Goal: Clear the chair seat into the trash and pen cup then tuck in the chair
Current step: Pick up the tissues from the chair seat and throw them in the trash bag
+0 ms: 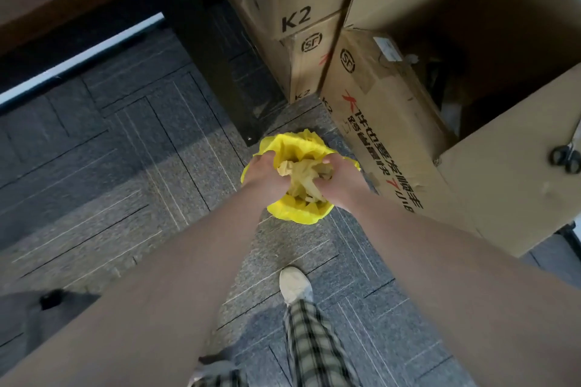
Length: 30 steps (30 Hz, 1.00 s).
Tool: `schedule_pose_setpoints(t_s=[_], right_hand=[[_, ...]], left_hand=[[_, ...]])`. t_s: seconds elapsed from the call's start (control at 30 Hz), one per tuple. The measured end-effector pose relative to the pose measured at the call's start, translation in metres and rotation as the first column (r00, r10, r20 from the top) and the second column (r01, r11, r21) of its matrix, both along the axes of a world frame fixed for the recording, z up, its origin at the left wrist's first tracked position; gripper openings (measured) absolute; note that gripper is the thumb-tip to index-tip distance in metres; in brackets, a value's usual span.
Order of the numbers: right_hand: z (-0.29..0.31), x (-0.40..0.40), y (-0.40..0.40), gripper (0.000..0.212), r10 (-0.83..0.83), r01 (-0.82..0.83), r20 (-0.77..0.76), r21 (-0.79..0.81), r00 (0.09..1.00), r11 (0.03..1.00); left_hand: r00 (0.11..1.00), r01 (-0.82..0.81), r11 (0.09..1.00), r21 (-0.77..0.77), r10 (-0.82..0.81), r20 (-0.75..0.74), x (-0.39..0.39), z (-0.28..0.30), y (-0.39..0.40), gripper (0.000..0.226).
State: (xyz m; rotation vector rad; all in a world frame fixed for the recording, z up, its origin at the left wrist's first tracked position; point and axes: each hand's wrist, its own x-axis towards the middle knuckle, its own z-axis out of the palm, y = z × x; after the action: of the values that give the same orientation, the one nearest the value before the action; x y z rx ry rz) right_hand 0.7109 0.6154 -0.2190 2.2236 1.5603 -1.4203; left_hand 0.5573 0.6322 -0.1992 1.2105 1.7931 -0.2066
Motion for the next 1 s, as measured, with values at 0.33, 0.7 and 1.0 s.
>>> schedule_pose_setpoints(t_s=[0.33,0.7,1.0], right_hand=[[0.060,-0.064,-0.009,0.058,0.232,-0.231,0.026,-0.006,0.972,0.973],[0.115,-0.209,-0.075,0.068,0.599,-0.602,0.109,0.003,0.794,0.798],[0.156,-0.378,-0.179,0.066,0.817,-0.816,0.013,0.059,0.577,0.575]], left_hand=[[0.997,-0.058,0.997,0.043,0.056,0.054,-0.065,0.067,-0.041,0.044],[0.946,-0.322,0.947,0.008,0.322,-0.031,-0.222,0.100,-0.171,0.076],[0.851,-0.500,0.862,0.083,0.507,-0.136,-0.359,0.131,-0.323,0.075]])
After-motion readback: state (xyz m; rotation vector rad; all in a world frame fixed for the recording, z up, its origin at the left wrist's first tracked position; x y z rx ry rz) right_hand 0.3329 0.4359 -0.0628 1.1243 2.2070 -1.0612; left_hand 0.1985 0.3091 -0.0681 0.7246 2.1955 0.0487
